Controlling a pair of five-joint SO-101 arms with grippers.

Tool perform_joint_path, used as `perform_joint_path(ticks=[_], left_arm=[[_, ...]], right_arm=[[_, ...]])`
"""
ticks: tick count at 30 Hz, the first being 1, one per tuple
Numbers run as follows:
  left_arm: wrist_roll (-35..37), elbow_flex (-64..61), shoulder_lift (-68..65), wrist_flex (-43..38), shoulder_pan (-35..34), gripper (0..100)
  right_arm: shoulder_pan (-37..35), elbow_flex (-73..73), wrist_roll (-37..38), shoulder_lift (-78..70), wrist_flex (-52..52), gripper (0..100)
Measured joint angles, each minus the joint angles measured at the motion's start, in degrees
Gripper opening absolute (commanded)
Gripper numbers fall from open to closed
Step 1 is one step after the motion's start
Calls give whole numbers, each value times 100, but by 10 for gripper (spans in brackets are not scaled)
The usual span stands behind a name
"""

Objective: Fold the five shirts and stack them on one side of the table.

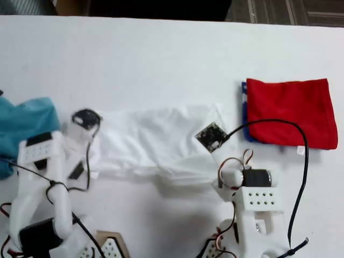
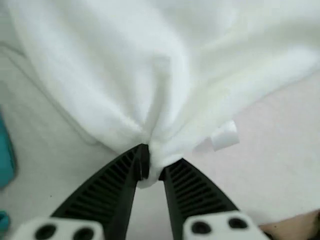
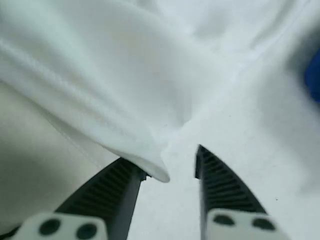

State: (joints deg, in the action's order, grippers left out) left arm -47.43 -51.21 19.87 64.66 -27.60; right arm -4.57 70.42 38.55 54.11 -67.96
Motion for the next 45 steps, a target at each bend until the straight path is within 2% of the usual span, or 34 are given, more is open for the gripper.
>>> perform_joint_path(ticks=[9, 14, 19, 22, 25, 27, 35, 45], left_arm=[[246, 2444, 0, 976, -281, 178], [299, 2602, -141, 941, -229, 178], [756, 2620, -1099, 492, 9, 177], [1029, 2629, -1890, 202, 352, 177], [1398, 3024, -2541, 18, 536, 177], [1547, 3393, -2910, -18, 554, 177], [1653, 4888, -4255, 404, 290, 177], [1653, 5776, -4466, 695, 158, 168]], right_arm=[[0, -1327, 0, 0, 0, 247], [9, -1987, 0, 0, 0, 247], [9, -2092, 0, 0, 299, 241], [0, -1952, 0, -88, 967, 174], [-18, -1890, 0, -659, 1618, 61], [-88, -1969, -132, -1213, 1811, 29], [-97, -3226, -378, -3218, 1653, 74], [-105, -3473, -378, -3921, 1635, 74]])
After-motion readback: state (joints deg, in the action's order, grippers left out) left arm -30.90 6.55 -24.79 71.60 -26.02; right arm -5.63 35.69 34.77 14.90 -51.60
